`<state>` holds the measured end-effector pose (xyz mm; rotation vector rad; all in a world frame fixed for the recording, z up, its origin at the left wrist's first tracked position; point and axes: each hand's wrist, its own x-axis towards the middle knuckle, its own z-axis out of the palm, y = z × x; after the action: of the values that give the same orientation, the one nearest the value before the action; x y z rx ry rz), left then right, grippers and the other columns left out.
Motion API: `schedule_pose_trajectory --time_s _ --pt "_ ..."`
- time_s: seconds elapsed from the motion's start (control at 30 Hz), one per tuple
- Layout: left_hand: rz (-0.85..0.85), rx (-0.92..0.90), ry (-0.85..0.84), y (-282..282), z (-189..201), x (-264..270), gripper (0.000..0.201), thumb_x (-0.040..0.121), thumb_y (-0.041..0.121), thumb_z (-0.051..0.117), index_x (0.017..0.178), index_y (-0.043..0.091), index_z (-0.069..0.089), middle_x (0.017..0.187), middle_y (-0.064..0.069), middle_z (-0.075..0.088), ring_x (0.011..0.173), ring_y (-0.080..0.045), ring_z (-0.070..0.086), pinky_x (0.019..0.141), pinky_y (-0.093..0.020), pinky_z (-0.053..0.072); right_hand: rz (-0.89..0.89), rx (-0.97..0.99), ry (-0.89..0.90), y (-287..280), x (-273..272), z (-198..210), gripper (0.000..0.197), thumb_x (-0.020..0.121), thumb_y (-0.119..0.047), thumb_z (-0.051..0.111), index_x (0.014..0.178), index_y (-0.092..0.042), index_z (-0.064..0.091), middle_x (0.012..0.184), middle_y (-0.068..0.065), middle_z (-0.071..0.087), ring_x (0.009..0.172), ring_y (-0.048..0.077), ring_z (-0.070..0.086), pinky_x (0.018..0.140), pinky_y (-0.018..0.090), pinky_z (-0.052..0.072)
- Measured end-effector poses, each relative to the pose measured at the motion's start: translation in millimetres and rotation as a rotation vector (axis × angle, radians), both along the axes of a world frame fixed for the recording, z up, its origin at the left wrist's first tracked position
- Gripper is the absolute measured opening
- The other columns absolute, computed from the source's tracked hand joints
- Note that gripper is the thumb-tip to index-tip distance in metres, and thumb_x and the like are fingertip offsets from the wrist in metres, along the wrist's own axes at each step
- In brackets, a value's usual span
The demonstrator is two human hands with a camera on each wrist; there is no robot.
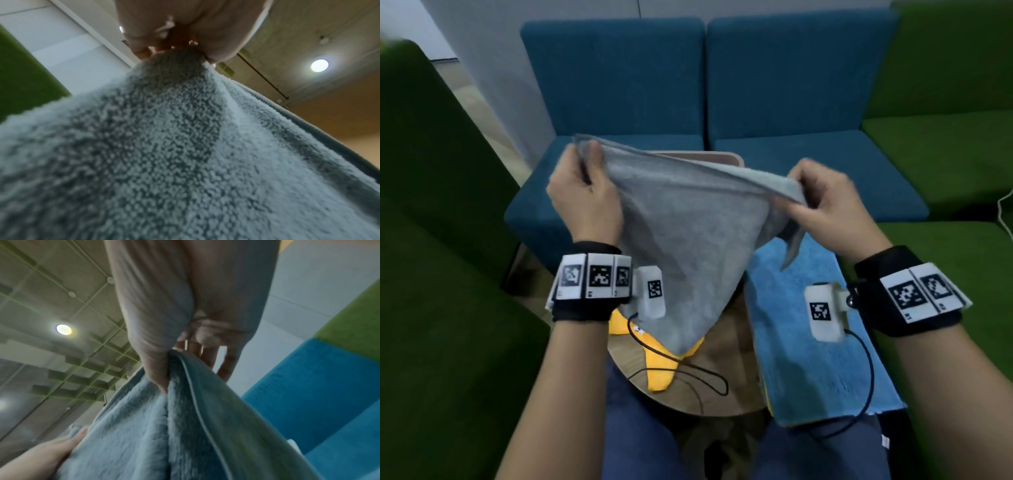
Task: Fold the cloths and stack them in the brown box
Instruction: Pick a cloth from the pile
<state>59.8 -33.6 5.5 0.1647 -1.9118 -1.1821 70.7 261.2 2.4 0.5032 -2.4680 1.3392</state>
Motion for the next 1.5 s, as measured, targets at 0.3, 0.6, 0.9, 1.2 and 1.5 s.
schedule_pose_trajectory --time_s 0.3,0.6,0.9,1.2,1.5 --pt "0.174 0.046 0.019 -39.3 0.4 -5.0 0.032 0.097 0.032 0.047 0.069 0.017 0.048 0.062 0.013 0.043 0.056 0.003 0.041 0.057 -0.016 0.035 -0.347 -0.119 0.226 30.1 -6.6 -4.4 0.028 0.087 -0.001 0.043 0.097 -0.008 0.068 0.087 0.000 0.065 0.078 -0.012 0.054 0.071 0.012 0.041" --pt "0.422 0.158 -0.189 -41.2 -53.7 1.6 0.018 0.091 0.027 0.060 0.099 0.015 0.070 0.107 0.001 0.041 0.104 -0.015 0.048 0.092 -0.022 0.044 0.231 -0.010 -0.271 16.8 22.8 -38.2 0.032 0.088 0.000 0.047 0.100 -0.019 0.070 0.100 -0.011 0.070 0.097 -0.003 0.061 0.086 0.016 0.044" --pt "0.142 0.234 -0.620 -16.4 -140.6 36.5 0.031 0.081 0.028 0.064 0.058 0.019 0.046 0.094 -0.020 0.058 0.091 -0.031 0.058 0.086 -0.031 0.045 0.569 0.383 -0.811 1.8 56.6 -123.3 0.018 0.090 -0.011 0.068 0.086 -0.029 0.071 0.077 -0.001 0.071 0.066 0.001 0.059 0.067 0.014 0.044" --pt "-0.175 0.078 -0.446 23.4 -111.4 63.4 0.044 0.074 0.009 0.078 0.101 0.020 0.046 0.083 0.012 0.057 0.071 -0.006 0.063 0.068 -0.026 0.053 0.170 0.196 -0.340 -27.6 59.4 -106.6 0.017 0.089 -0.005 0.064 0.093 -0.021 0.069 0.077 -0.016 0.062 0.067 0.000 0.054 0.062 0.011 0.036" --pt "-0.482 0.020 -0.308 63.5 -67.1 102.7 0.025 0.082 -0.004 0.071 0.098 0.009 0.057 0.085 0.004 0.062 0.079 0.000 0.062 0.074 -0.010 0.047 0.099 0.118 0.031 -53.7 70.8 -67.7 0.003 0.086 -0.021 0.071 0.089 -0.022 0.070 0.083 -0.014 0.066 0.077 0.004 0.050 0.075 0.038 0.046"
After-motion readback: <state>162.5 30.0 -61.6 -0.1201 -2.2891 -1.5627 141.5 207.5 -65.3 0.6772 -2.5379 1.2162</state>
